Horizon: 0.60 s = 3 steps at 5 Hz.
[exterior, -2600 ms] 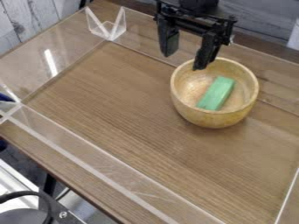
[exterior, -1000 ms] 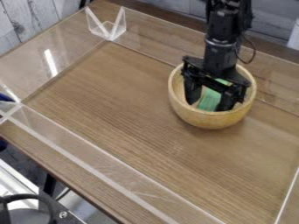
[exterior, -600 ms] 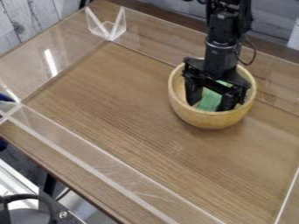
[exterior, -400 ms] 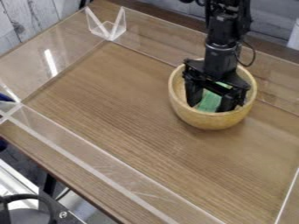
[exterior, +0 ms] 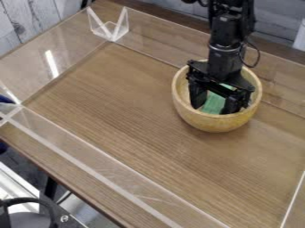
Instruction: Remove the green block from inside the brown bowl and put it on the table
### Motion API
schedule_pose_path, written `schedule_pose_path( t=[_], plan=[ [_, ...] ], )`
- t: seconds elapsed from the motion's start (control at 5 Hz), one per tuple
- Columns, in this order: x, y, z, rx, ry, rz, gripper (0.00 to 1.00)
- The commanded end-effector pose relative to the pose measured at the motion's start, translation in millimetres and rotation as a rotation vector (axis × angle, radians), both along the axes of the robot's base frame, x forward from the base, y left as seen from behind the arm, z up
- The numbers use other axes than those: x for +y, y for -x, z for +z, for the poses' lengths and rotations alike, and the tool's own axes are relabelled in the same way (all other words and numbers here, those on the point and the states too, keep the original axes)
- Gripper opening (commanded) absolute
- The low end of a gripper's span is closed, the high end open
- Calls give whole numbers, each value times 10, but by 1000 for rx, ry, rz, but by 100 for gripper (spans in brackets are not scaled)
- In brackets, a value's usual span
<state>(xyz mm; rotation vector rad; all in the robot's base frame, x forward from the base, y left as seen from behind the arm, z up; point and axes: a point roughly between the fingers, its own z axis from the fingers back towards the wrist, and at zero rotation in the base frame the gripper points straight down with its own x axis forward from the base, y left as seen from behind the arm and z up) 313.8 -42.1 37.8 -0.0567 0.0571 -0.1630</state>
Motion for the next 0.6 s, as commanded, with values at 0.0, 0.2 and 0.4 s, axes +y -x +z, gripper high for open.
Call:
schedule_pose_path(
  t=[0.0,0.2,0.4],
  plan=[
    [19,-124,215,-86,12,5,100],
    [30,-147,223,-98,16,5,100],
    [41,-172,231,-112,19,5,100]
  ],
)
